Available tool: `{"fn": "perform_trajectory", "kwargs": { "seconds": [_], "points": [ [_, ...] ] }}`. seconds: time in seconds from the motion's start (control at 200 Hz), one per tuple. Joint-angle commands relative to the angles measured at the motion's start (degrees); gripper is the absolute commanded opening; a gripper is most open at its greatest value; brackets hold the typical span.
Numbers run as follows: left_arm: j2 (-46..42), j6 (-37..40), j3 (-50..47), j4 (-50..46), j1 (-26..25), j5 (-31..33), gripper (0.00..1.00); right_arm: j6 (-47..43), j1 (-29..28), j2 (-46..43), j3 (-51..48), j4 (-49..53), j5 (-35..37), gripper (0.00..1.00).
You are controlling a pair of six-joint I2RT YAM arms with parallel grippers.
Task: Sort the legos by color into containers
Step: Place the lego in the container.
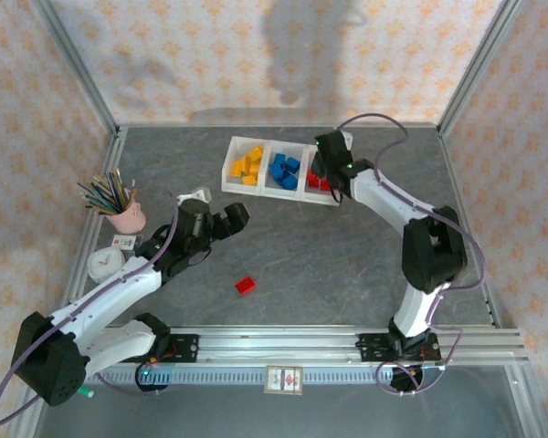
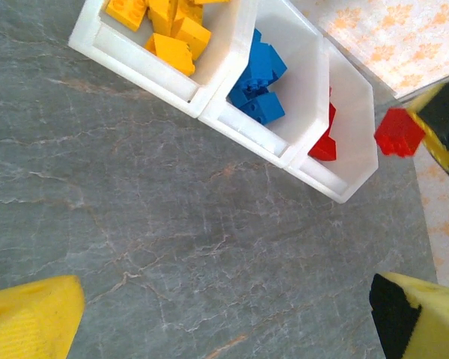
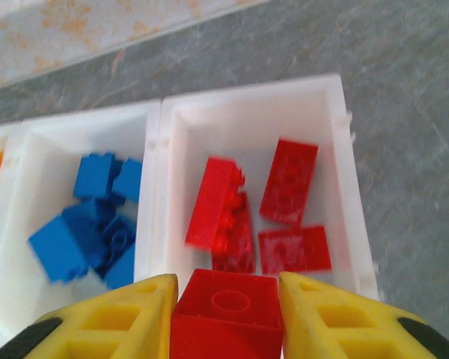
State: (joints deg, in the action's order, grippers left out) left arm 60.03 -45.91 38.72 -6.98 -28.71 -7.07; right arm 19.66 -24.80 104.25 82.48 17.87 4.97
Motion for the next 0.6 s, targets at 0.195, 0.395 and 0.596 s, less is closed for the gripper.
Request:
{"fn": "perform_trajectory", "kwargs": {
  "seconds": [0.195, 0.395, 0.596],
  "points": [
    [3.80, 2.74, 3.99, 4.17, 0.80, -0.73, 0.99, -6.14, 2.47, 11.33, 10.59, 1.16, 0.77, 0.43],
    [3.36, 2.93, 4.21, 3.79, 1.19, -0.29, 0.99, -6.29, 1.97, 7.01, 9.16, 1.80, -1.15, 0.55],
    [-0.75, 2.80, 3.07, 0.93, 1.54, 1.43, 0.99, -5.86, -3.07, -2.76, -0.58, -0.13, -4.17, 0.61]
  ]
}}
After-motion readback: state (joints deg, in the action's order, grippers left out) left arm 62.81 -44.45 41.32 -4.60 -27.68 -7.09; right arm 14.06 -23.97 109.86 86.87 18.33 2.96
